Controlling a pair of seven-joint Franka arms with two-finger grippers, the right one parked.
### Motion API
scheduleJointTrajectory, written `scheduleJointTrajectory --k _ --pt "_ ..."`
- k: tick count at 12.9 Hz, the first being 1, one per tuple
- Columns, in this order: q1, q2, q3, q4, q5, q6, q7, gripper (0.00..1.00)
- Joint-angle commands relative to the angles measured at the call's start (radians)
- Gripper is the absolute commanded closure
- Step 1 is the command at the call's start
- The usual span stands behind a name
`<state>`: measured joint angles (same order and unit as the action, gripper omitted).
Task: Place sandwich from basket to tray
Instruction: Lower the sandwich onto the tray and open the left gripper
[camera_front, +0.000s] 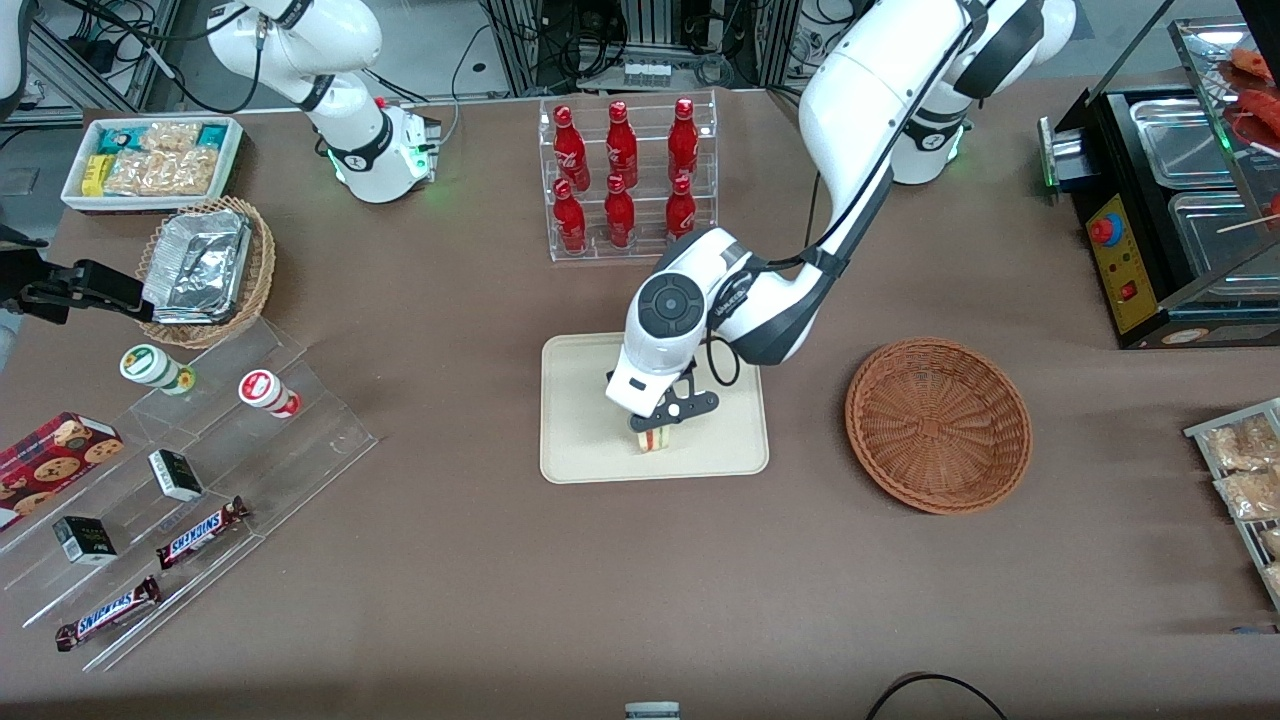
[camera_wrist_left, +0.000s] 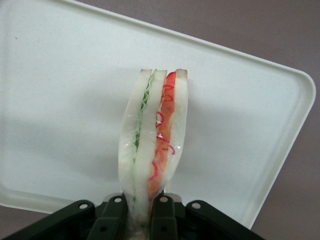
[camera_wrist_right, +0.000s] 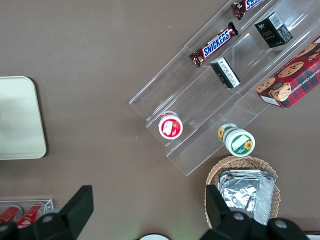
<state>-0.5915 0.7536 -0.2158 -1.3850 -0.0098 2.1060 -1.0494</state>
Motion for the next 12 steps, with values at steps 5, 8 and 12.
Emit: scheduleJointTrajectory --k 5,8,12 --pt "-0.054 0.032 0.019 0.034 0.056 -0.015 -0.095 1.00" --pt "-0.053 0.032 0.021 0.029 0.057 -0.014 -0.087 0.89" --pt "-0.051 0.039 0.027 0.024 0.100 -0.012 -0.084 0.00"
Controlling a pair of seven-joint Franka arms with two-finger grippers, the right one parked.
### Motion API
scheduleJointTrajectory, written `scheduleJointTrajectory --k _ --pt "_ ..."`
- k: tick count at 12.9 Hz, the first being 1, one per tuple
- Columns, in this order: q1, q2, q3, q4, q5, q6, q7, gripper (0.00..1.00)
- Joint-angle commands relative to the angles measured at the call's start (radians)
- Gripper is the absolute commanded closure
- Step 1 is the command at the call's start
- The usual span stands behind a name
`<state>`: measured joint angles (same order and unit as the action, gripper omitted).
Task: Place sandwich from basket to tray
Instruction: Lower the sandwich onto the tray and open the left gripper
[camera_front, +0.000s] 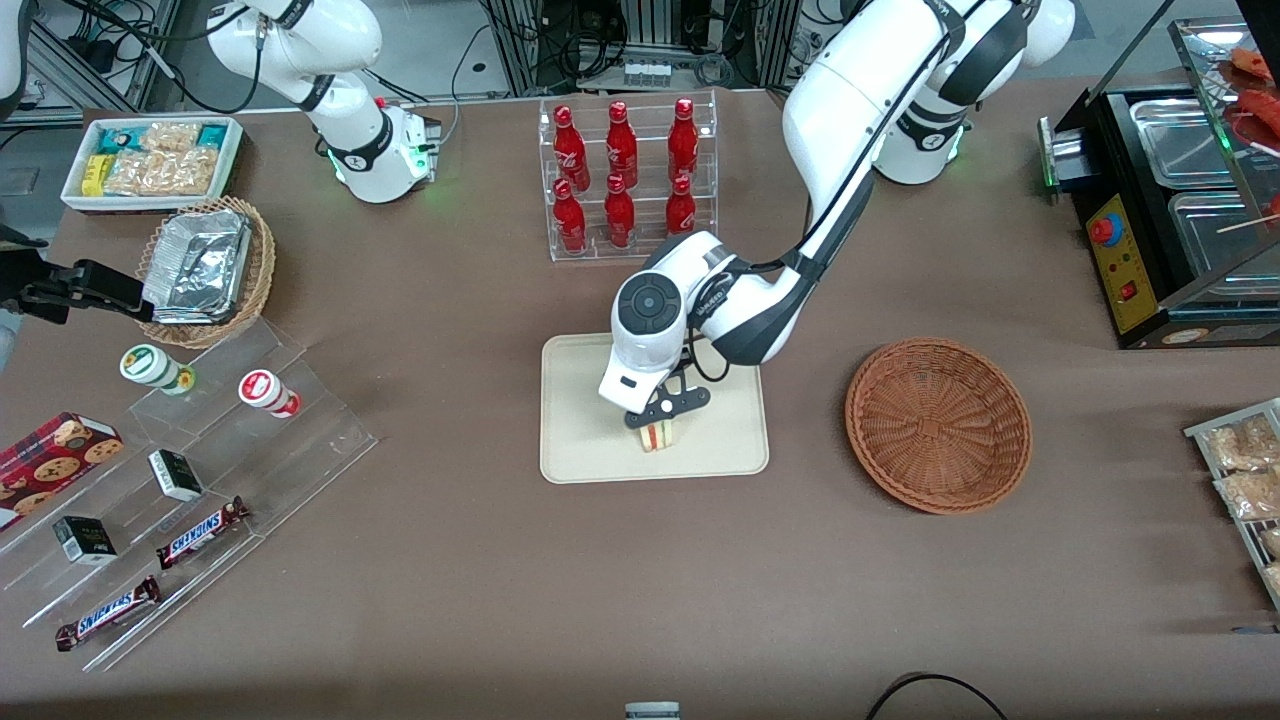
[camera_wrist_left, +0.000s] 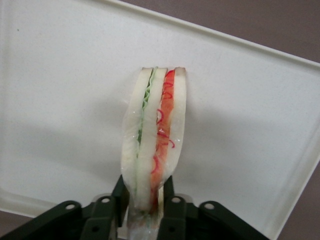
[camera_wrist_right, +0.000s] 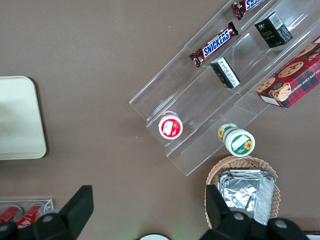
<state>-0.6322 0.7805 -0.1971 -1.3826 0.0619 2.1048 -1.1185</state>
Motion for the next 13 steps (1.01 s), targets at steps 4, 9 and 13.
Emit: scheduleJointTrajectory --k 4,9,13 --pt "-0.009 -0.009 0.008 0.028 0.029 -0.025 -0.024 0.00" --pt "0.015 -0.139 0.007 0.074 0.010 -0.225 0.009 0.00" --pt "0.110 -0.227 0.005 0.073 -0.029 -0.374 0.094 0.00"
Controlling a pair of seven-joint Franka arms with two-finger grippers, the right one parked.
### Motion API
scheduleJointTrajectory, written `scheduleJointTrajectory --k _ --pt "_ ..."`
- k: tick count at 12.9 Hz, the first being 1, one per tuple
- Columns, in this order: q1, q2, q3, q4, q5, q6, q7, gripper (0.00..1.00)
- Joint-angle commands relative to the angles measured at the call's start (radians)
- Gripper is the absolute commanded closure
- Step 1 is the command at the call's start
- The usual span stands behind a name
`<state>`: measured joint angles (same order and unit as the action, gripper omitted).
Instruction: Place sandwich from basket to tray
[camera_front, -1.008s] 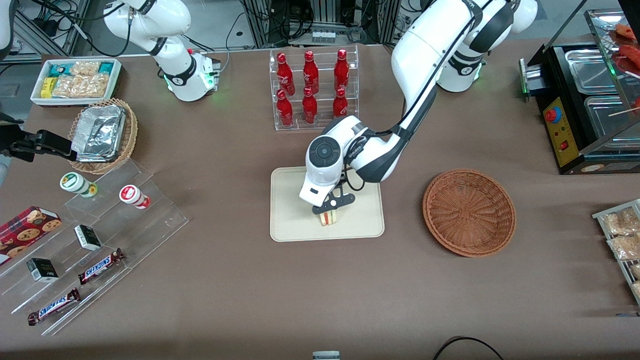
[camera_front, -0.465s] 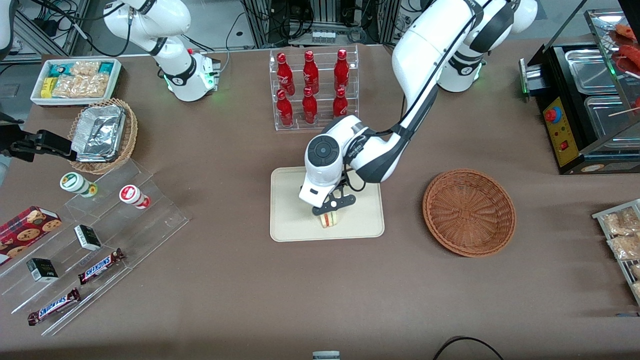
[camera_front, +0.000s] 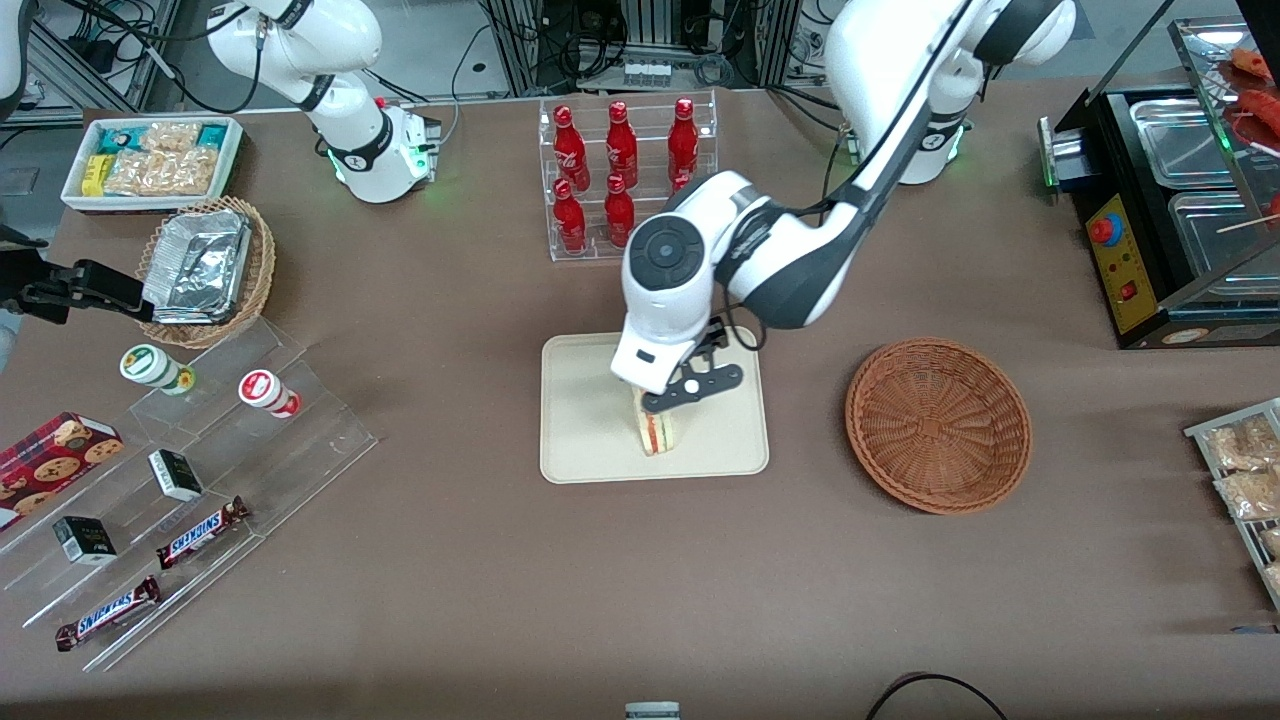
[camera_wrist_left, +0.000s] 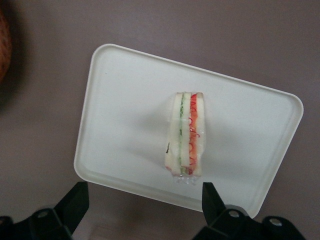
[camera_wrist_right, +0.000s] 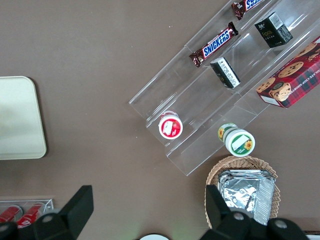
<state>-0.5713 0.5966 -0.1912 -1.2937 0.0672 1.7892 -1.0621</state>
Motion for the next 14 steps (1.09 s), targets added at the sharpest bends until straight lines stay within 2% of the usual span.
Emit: scheduleJointTrajectory --k 1,5,8,12,14 --pt "0.077 -0.070 0.001 -0.016 -0.030 -0.089 0.045 0.00" --pt "0.232 -0.158 0.001 -0.035 -0.038 -0.226 0.325 0.00" --pt "0.332 -0.237 0.001 -0.123 -0.037 -0.220 0.471 0.00" --pt "0.454 -0.342 -0.001 -0.202 -0.043 -0.221 0.750 0.00" --pt "0.517 -0.453 -0.001 -0.309 -0.093 -0.188 0.896 0.00"
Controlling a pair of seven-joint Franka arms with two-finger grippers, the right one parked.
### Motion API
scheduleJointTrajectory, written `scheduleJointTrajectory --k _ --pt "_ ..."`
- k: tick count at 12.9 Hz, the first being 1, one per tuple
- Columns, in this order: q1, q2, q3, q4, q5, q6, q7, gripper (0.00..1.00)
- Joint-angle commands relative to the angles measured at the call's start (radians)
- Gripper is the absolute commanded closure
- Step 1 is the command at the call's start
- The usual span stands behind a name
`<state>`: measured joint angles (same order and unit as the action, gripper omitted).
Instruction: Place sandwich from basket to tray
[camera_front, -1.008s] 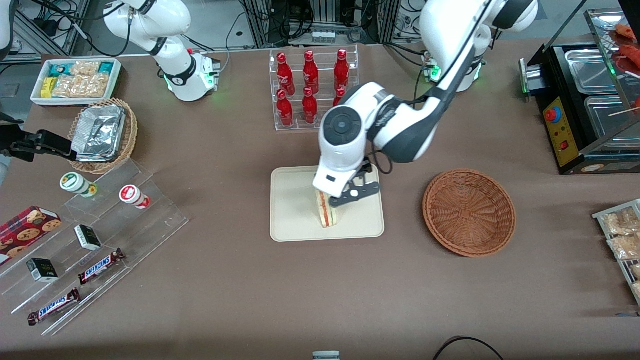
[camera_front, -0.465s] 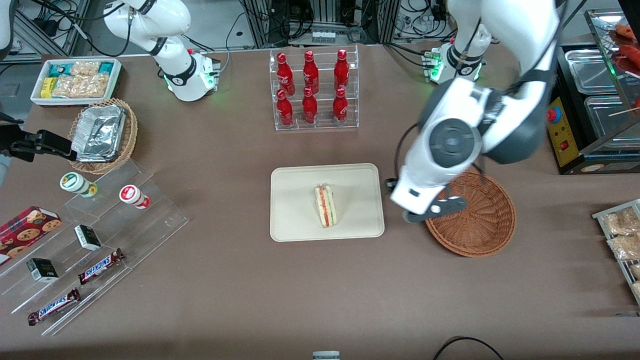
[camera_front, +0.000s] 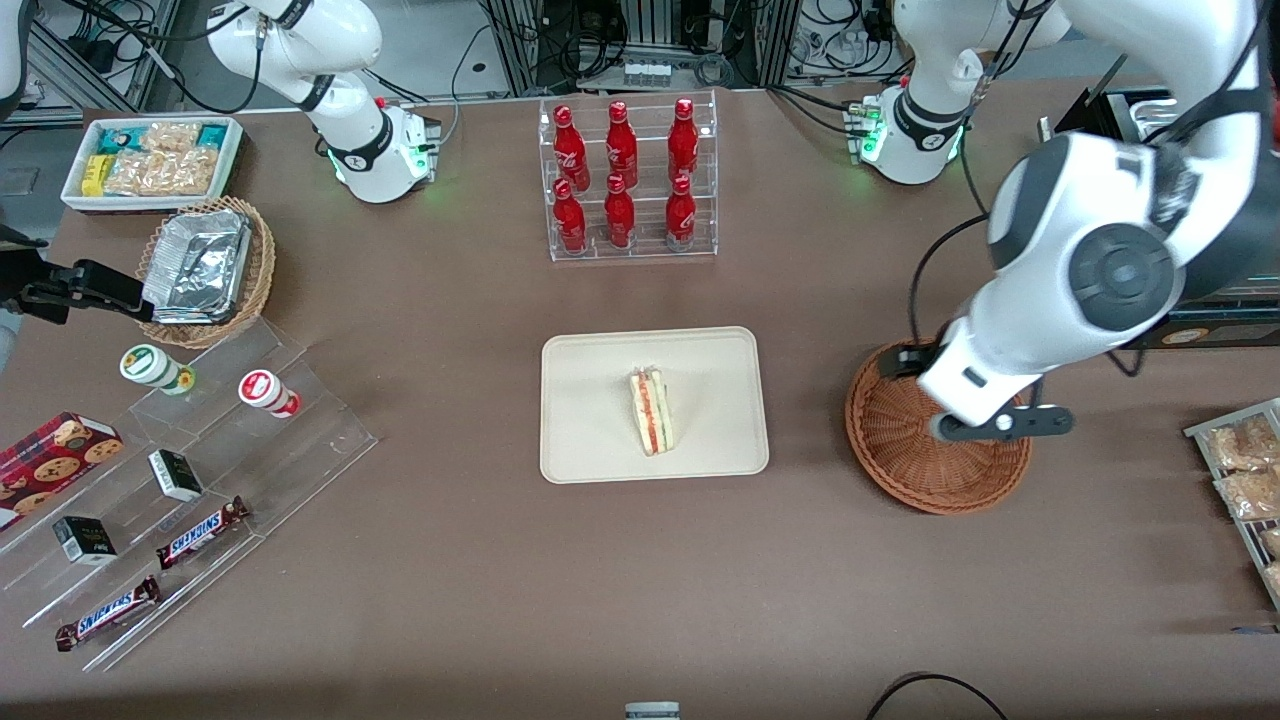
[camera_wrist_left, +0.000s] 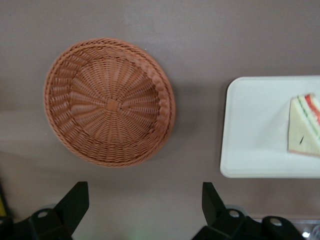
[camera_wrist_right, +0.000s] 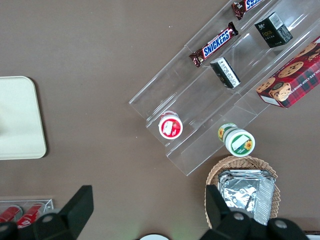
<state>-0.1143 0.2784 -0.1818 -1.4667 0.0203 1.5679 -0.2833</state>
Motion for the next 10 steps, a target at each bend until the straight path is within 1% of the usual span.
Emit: scheduleJointTrajectory --k 1,2,5,7,10 --pt "0.083 -0.157 -0.010 -0.144 -0.060 0.026 0.200 0.00" --pt "0.105 -0.185 -0.008 -0.159 -0.071 0.024 0.264 0.00" --pt "0.133 -0.283 -0.007 -0.211 -0.071 0.011 0.392 0.00" --pt "0.137 -0.327 0.010 -0.216 -0.071 -0.034 0.417 0.00" --pt "0.140 -0.352 0.034 -0.198 -0.065 -0.055 0.421 0.00"
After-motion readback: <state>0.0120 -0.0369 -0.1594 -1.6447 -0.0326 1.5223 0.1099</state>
